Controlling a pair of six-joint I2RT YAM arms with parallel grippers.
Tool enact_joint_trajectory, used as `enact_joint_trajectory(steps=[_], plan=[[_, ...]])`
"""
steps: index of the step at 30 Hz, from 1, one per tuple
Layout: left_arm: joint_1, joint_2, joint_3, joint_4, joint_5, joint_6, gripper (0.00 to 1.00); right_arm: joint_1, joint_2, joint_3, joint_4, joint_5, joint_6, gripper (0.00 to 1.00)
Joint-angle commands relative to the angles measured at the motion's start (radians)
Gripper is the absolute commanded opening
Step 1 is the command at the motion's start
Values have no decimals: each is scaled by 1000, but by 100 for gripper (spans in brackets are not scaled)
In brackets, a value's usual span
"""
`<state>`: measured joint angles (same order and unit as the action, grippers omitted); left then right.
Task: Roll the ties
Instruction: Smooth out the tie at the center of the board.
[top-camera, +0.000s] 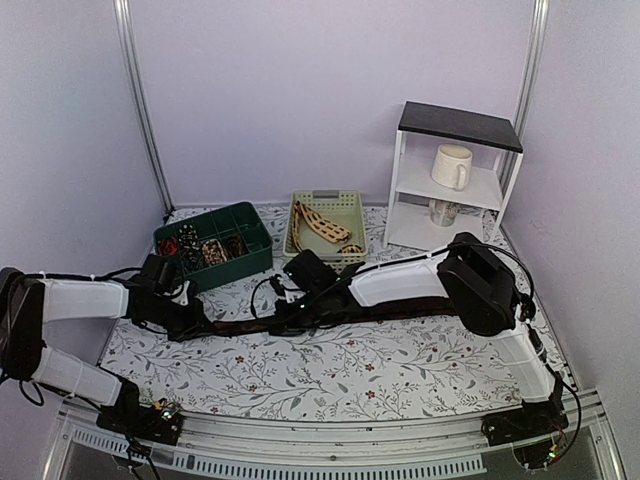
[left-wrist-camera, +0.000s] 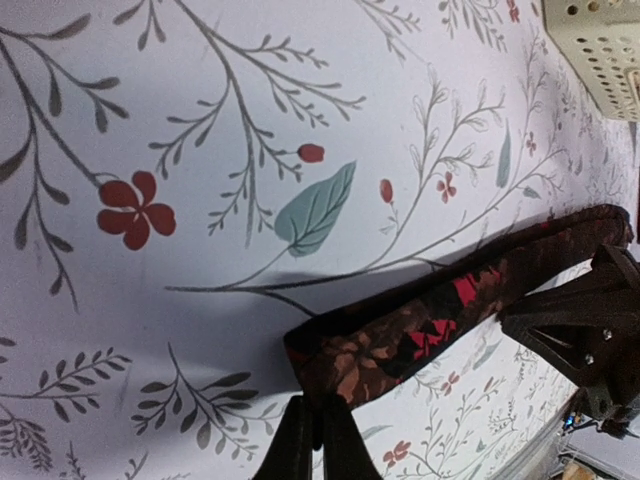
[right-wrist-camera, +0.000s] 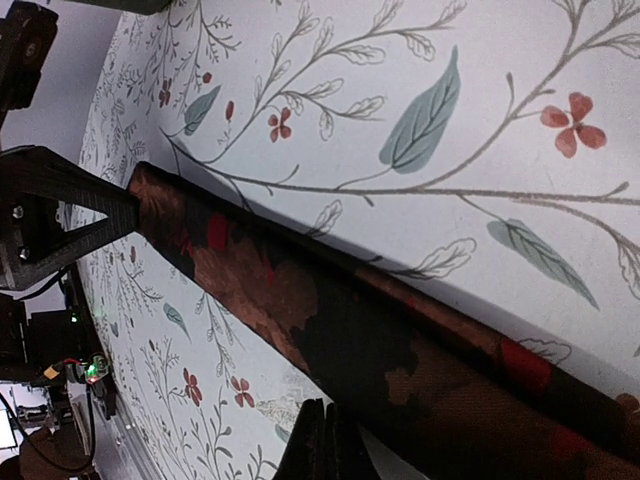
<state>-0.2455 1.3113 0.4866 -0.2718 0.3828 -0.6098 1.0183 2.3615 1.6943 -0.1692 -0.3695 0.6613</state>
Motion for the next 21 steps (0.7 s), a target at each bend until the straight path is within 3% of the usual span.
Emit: enact_joint_trajectory(steps=[1,9,21], plan=[[4,-24,-8,-10,-19,-29,9,-3,-2,69,-141,42,-18,0],[13,-51,8,28,-81,-3,29,-4,63,182,-34,-52,33,0],[25,-61,-63,161,-35,-13,30,-2,197,300,30,-129,82,0]])
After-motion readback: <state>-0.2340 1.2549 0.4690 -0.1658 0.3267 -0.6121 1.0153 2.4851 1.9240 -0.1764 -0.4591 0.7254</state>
